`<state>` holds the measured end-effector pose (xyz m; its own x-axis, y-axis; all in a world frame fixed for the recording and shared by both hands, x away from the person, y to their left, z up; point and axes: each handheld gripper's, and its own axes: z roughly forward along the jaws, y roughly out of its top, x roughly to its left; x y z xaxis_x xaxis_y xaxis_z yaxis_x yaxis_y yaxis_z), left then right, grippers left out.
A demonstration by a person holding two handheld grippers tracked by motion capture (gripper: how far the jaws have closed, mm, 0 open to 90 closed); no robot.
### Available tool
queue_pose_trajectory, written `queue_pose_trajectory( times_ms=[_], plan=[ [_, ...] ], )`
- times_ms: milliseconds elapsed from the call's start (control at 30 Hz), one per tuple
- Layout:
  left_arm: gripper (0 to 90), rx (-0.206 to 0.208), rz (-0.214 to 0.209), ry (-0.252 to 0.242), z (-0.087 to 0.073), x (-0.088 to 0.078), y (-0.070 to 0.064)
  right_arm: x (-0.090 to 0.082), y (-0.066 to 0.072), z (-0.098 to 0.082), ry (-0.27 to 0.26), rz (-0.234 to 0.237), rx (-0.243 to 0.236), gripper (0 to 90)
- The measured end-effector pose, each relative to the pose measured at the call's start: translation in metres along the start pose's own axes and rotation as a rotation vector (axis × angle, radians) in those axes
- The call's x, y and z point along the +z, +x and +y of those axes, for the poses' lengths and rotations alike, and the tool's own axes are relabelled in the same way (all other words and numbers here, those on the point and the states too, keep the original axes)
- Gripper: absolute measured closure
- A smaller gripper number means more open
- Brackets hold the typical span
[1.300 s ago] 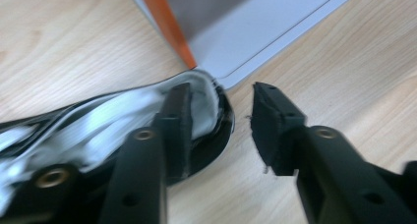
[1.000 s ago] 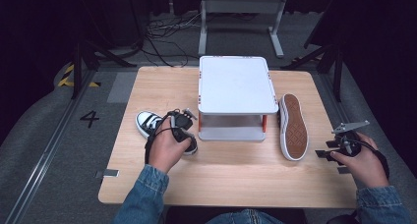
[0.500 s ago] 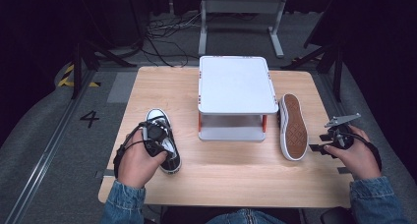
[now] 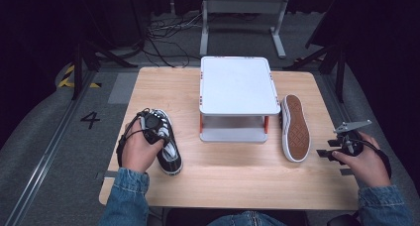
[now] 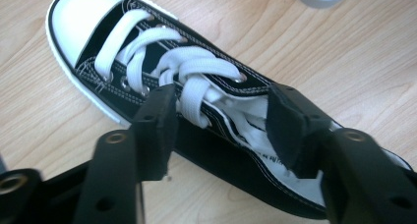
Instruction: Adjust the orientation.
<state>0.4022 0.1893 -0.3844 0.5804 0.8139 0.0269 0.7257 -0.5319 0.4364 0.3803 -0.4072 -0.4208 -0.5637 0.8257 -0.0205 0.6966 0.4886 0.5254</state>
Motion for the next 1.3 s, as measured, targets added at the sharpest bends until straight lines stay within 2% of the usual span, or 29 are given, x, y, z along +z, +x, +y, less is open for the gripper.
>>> queue_pose_trajectory(
  times_ms=[33, 67, 200, 267, 333, 400, 500, 633, 733, 933, 1000, 1100, 1300],
  plan=[
    [44.1, 0.021, -0.012, -0.015, 0.000, 0.001, 0.003, 0.000, 0.000, -0.001, -0.001, -0.006, 0.000, 35.3],
    [43.3, 0.023, -0.033, -0.016, -0.002, 0.002, 0.005, 0.000, 0.000, -0.003, -0.004, -0.011, -0.001, 35.0],
    [45.8, 0.002, -0.094, 0.014, -0.010, 0.004, 0.013, -0.001, 0.000, -0.005, 0.002, -0.004, 0.004, 35.4],
    [45.5, 0.005, -0.093, 0.015, -0.010, 0.005, 0.013, -0.001, 0.000, -0.005, -0.002, -0.002, 0.005, 35.3],
    [45.4, 0.005, -0.072, 0.027, -0.010, 0.008, 0.013, -0.001, 0.000, -0.005, -0.001, -0.003, 0.005, 35.1],
    [45.0, 0.006, -0.030, 0.014, -0.008, 0.010, 0.013, 0.000, 0.001, -0.004, -0.004, -0.001, 0.002, 34.9],
    [44.8, 0.039, 0.017, -0.006, -0.002, 0.014, 0.011, 0.001, 0.002, -0.004, -0.002, 0.004, -0.005, 34.6],
    [44.7, 0.062, 0.018, -0.008, 0.005, 0.022, 0.010, 0.003, 0.003, -0.003, -0.001, 0.008, -0.013, 34.4],
    [45.5, 0.049, -0.010, -0.017, 0.009, 0.028, 0.011, 0.003, 0.004, -0.004, 0.001, 0.009, -0.015, 34.3],
    [59.2, 0.007, -0.052, 0.009, 0.013, 0.029, 0.013, 0.002, 0.005, -0.005, -0.003, 0.008, -0.015, 34.1],
    [71.6, 0.000, -0.041, 0.015, 0.012, 0.028, 0.015, 0.003, 0.005, -0.005, 0.000, 0.007, -0.016, 34.1],
    [77.3, -0.016, -0.035, 0.011, 0.011, 0.026, 0.014, 0.003, 0.005, -0.005, 0.000, 0.008, -0.017, 34.0],
    [82.2, -0.004, -0.017, -0.005, 0.009, 0.019, 0.013, 0.004, 0.004, -0.004, -0.003, 0.011, -0.020, 34.0]
  ],
)
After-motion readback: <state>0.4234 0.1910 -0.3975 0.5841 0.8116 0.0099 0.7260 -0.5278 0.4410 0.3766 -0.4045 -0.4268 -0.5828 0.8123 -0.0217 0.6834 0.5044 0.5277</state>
